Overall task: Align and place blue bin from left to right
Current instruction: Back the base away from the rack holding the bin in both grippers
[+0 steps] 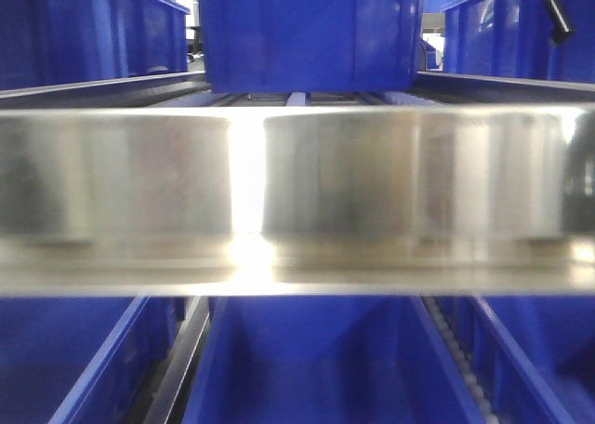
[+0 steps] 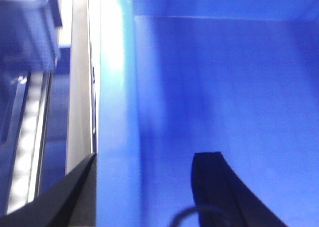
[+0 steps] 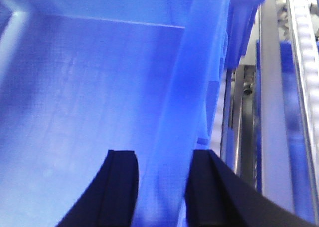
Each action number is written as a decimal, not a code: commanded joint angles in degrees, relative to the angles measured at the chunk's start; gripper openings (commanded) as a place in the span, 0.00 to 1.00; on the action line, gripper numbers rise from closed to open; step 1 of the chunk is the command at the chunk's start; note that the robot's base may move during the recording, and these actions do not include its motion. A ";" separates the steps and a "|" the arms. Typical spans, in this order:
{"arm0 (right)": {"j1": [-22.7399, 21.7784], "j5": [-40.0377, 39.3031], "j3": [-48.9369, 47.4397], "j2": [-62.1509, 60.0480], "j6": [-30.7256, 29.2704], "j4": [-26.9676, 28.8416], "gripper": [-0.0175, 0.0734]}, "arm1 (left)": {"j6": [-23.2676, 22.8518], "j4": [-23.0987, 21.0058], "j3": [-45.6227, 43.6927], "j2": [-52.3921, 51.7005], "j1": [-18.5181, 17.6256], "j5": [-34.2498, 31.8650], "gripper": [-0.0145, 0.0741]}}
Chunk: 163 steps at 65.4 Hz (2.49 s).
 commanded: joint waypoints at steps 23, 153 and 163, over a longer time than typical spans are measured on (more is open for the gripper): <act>-0.13 -6.47 -0.74 -0.19 1.23 -1.90 0.12 | 2.34 -5.81 -1.26 -2.13 -1.43 -3.01 0.04; -0.13 -6.47 -0.74 -0.19 1.23 -1.80 0.12 | 2.34 -5.81 -1.26 -2.13 -1.43 -3.01 0.04; -0.13 -6.47 -0.74 -0.19 1.23 -1.80 0.12 | 2.34 -5.81 -1.26 -2.13 -1.43 -3.01 0.04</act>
